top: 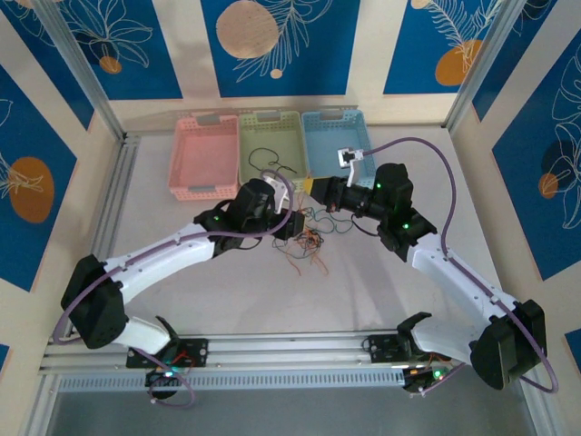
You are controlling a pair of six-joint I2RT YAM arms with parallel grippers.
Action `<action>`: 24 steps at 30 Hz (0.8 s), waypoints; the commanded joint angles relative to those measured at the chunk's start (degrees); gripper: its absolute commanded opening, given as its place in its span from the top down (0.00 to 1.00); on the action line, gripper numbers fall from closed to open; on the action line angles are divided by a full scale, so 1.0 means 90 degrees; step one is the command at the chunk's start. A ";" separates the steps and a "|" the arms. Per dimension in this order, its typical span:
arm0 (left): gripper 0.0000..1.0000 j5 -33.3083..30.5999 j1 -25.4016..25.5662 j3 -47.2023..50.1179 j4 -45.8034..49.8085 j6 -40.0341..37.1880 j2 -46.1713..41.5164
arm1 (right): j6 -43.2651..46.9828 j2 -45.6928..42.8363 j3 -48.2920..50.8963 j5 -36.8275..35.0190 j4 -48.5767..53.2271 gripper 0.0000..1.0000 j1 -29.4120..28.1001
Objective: Untangle the cables
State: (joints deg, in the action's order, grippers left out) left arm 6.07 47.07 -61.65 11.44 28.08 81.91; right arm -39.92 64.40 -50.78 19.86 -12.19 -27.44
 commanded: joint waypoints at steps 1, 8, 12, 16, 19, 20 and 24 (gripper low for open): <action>0.50 0.0146 0.0062 0.0172 -0.0053 0.0034 -0.0180 | 0.0152 -0.0153 -0.0130 -0.0116 0.0062 1.00 -0.0027; 0.60 0.0167 0.0066 0.0285 -0.0015 0.0035 -0.0321 | 0.0172 -0.0154 -0.0119 -0.0124 0.0072 1.00 -0.0017; 0.58 0.0072 0.0063 0.0309 0.0034 0.0016 -0.0413 | 0.0188 -0.0154 -0.0119 -0.0125 0.0104 1.00 -0.0021; 0.49 0.0017 0.0063 0.0298 0.0131 -0.0024 -0.0495 | 0.0208 -0.0155 -0.0119 -0.0108 0.0114 1.00 -0.0018; 0.49 0.0023 0.0063 0.0327 0.0098 -0.0014 -0.0542 | 0.0206 -0.0154 -0.0121 -0.0116 0.0114 1.00 -0.0018; 0.52 0.0053 0.0066 0.0309 0.0100 -0.0015 -0.0522 | 0.0207 -0.0154 -0.0127 -0.0109 0.0116 1.00 -0.0023; 0.59 0.0107 0.0069 0.0282 0.0081 -0.0004 -0.0417 | 0.0207 -0.0164 -0.0129 -0.0107 0.0116 1.00 -0.0019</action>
State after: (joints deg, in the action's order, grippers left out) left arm 6.39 47.07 -59.48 11.62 28.38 78.37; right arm -39.16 64.31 -50.78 19.46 -11.03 -27.44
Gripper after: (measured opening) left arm 0.426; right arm 0.059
